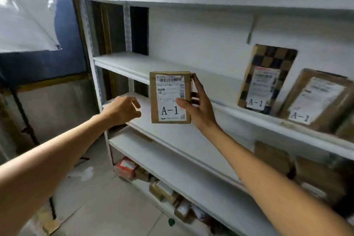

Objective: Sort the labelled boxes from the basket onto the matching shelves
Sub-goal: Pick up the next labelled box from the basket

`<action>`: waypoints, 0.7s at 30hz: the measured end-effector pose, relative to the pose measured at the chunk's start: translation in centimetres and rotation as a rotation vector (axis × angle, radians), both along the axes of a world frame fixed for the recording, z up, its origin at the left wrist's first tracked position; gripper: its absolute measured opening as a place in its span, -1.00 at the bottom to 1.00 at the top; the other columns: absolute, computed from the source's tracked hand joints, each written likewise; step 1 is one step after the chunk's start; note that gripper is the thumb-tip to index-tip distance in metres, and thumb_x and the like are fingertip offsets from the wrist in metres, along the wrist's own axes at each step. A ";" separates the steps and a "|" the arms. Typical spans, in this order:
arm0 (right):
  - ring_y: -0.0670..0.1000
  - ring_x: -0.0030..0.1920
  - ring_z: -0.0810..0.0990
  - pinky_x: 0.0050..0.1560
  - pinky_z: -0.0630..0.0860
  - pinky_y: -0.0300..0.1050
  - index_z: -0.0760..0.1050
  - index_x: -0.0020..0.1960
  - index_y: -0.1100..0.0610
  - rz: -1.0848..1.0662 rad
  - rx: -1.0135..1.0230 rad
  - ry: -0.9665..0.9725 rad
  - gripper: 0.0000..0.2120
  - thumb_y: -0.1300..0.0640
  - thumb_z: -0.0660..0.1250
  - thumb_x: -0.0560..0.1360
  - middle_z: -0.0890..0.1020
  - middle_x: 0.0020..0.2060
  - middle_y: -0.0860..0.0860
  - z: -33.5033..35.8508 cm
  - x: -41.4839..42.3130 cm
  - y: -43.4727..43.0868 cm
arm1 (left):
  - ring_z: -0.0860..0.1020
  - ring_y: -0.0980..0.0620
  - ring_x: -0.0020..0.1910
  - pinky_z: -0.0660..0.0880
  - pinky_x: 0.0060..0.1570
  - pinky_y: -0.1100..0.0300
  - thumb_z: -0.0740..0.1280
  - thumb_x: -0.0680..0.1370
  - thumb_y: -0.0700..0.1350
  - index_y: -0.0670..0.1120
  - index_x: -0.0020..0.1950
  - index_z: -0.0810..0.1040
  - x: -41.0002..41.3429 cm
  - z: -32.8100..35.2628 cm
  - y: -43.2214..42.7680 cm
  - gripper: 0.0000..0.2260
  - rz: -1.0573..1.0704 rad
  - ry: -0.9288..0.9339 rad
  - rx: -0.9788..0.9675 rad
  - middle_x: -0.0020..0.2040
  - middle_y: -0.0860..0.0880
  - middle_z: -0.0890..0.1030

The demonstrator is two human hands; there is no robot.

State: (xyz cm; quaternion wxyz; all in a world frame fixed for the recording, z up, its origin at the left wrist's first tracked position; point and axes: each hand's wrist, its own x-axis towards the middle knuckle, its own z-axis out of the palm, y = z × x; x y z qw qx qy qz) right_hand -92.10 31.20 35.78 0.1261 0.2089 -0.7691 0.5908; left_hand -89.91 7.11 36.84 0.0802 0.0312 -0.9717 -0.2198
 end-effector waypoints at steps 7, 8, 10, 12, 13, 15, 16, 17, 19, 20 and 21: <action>-0.28 0.07 0.51 -0.13 0.43 -0.54 0.12 0.53 -0.17 -0.278 -0.050 0.029 -0.20 -0.06 0.41 0.38 0.55 0.09 -0.21 -0.2 3.8 5.4 | 0.55 -0.02 -0.08 0.44 -0.07 0.18 0.41 0.51 -0.09 -0.09 0.12 0.56 -4.1 -0.1 6.7 -0.79 -0.292 0.003 0.003 0.00 -0.08 0.62; -0.34 0.03 0.50 -0.15 0.40 -0.58 0.13 0.50 -0.21 -0.323 -0.050 0.042 -0.22 -0.07 0.40 0.37 0.52 0.06 -0.29 -0.4 4.6 5.8 | 0.56 -0.03 -0.08 0.45 -0.07 0.17 0.41 0.51 -0.09 -0.09 0.11 0.57 -4.4 -0.3 7.4 -0.80 -0.328 0.002 0.011 -0.01 -0.08 0.62; -0.40 0.00 0.50 -0.15 0.41 -0.57 0.12 0.44 -0.33 -0.407 -0.067 0.039 -0.26 -0.09 0.40 0.36 0.50 0.09 -0.33 -1.1 6.2 6.5 | 0.57 -0.06 -0.09 0.46 -0.08 0.18 0.42 0.50 -0.09 -0.08 0.09 0.58 -4.4 -1.0 8.5 -0.81 -0.392 -0.013 0.040 -0.04 -0.08 0.64; -0.39 -0.01 0.51 -0.13 0.43 -0.54 0.10 0.43 -0.35 -0.488 -0.071 0.023 -0.25 -0.14 0.40 0.35 0.53 0.14 -0.24 -2.0 7.5 6.9 | 0.57 -0.06 -0.08 0.46 -0.08 0.19 0.42 0.50 -0.10 -0.07 0.07 0.59 -4.0 -2.1 9.2 -0.82 -0.453 -0.031 0.050 -0.06 -0.08 0.65; -0.37 0.01 0.51 -0.11 0.44 -0.52 0.10 0.46 -0.32 -0.524 -0.062 0.020 -0.23 -0.16 0.40 0.34 0.54 0.17 -0.20 -2.5 8.0 7.0 | 0.57 -0.06 -0.08 0.45 -0.08 0.19 0.42 0.49 -0.10 -0.07 0.07 0.59 -3.9 -2.8 9.4 -0.82 -0.482 -0.037 0.045 -0.06 -0.07 0.65; -0.34 0.04 0.49 -0.06 0.46 -0.45 0.09 0.50 -0.25 -0.577 -0.041 0.034 -0.19 -0.17 0.40 0.35 0.52 0.20 -0.18 -3.5 8.9 7.1 | 0.56 -0.03 -0.12 0.41 -0.15 0.20 0.43 0.49 -0.11 -0.07 0.07 0.59 -3.7 -3.8 9.6 -0.82 -0.538 -0.048 0.027 -0.08 -0.06 0.64; -0.33 0.05 0.49 -0.04 0.47 -0.41 0.09 0.51 -0.23 -0.590 -0.040 0.039 -0.19 -0.16 0.41 0.36 0.50 0.20 -0.19 -3.9 9.1 7.2 | 0.55 -0.02 -0.15 0.39 -0.17 0.22 0.42 0.48 -0.11 -0.07 0.07 0.59 -3.8 -4.1 9.5 -0.82 -0.561 -0.050 0.017 -0.09 -0.05 0.63; -0.30 0.07 0.49 0.00 0.49 -0.36 0.09 0.51 -0.23 -0.601 -0.044 0.039 -0.19 -0.15 0.41 0.37 0.49 0.22 -0.19 -4.3 9.0 7.2 | 0.54 -0.01 -0.17 0.38 -0.18 0.22 0.42 0.48 -0.11 -0.06 0.07 0.59 -4.0 -4.2 9.4 -0.82 -0.577 -0.053 0.013 -0.10 -0.04 0.63; -0.17 0.18 0.50 0.15 0.52 -0.15 0.09 0.50 -0.25 -0.628 -0.044 0.045 -0.20 -0.16 0.41 0.38 0.48 0.29 -0.15 -4.3 8.6 7.1 | 0.54 0.00 -0.18 0.38 -0.17 0.22 0.42 0.48 -0.10 -0.05 0.06 0.59 -4.6 -4.0 9.0 -0.83 -0.594 -0.050 0.018 -0.11 -0.03 0.62; -0.09 0.24 0.49 0.21 0.51 -0.06 0.08 0.50 -0.26 -0.639 -0.037 0.051 -0.20 -0.18 0.41 0.38 0.48 0.33 -0.11 -4.0 8.1 6.9 | 0.54 0.00 -0.19 0.39 -0.16 0.22 0.42 0.48 -0.10 -0.05 0.05 0.58 -5.0 -3.5 8.9 -0.84 -0.596 -0.043 0.017 -0.11 -0.03 0.62; -0.04 0.27 0.48 0.24 0.49 -0.02 0.08 0.50 -0.27 -0.642 -0.034 0.055 -0.21 -0.19 0.40 0.38 0.48 0.34 -0.07 -3.5 7.5 6.9 | 0.53 0.00 -0.19 0.40 -0.15 0.21 0.42 0.49 -0.09 -0.03 0.03 0.58 -5.6 -3.0 8.8 -0.85 -0.593 -0.037 0.012 -0.11 -0.03 0.61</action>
